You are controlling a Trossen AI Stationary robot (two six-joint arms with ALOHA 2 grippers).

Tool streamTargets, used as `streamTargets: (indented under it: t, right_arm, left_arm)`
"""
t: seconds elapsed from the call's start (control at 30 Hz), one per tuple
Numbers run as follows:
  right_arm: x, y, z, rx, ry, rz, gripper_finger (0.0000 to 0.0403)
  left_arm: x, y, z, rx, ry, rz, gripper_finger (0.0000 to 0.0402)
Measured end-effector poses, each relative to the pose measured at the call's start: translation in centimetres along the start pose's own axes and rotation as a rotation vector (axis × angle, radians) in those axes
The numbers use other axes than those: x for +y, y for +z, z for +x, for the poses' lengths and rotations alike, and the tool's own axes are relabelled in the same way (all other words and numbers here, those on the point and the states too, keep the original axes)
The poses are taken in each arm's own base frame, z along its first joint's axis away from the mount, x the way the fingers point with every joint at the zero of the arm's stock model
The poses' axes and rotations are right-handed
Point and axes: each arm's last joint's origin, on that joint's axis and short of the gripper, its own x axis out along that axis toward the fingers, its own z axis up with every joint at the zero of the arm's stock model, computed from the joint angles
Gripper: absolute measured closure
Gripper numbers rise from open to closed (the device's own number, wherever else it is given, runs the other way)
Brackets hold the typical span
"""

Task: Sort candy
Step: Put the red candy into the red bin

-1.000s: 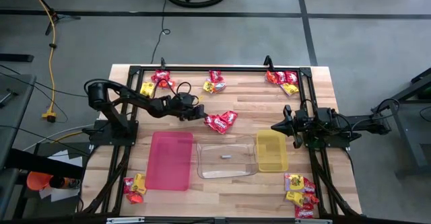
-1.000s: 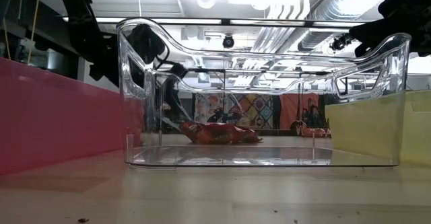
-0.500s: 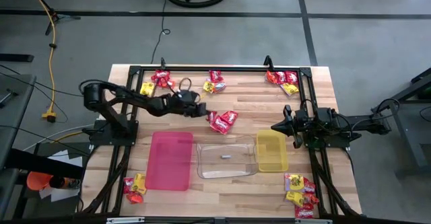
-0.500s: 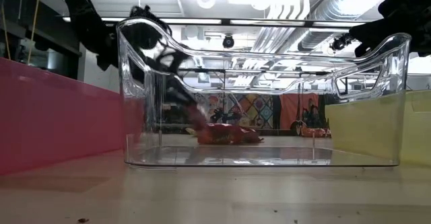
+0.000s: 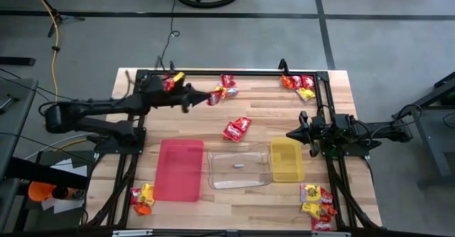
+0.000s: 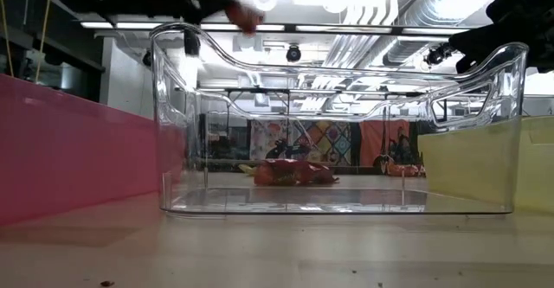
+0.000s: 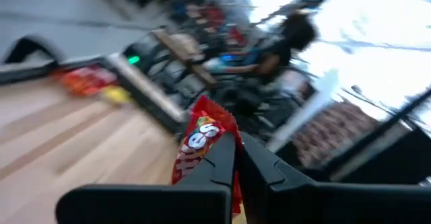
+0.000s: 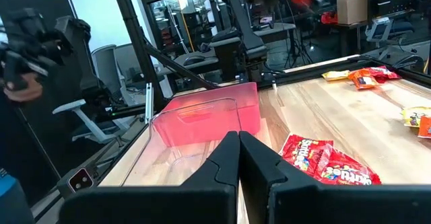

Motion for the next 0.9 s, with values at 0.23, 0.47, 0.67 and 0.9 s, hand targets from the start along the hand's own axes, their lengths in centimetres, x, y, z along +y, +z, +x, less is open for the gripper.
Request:
streamTargets:
  t: [0.23,0.47,0.67,0.9]
  right_arm:
    - [0.0,0.0,0.0,0.000,0.000,0.000,0.0402]
    - [0.0,0.0,0.0,0.000,0.000,0.000,0.0402]
    - [0.0,0.0,0.0,0.000,0.000,0.000,0.0402]
    - [0.0,0.0,0.0,0.000,0.000,0.000,0.0402]
  left_arm:
    - [-6.0,-1.2,-2.5,0.054,-0.260,0.091,0.0401]
    - [-10.3,-3.6,-5.7,0.099,-0.289,0.058,0.0401]
    - [-11.5,-5.2,-8.2,0.132,-0.172,0.089,0.0401]
    - [-12.7,-5.2,-8.6,0.216,-0.100,0.260,0.0401]
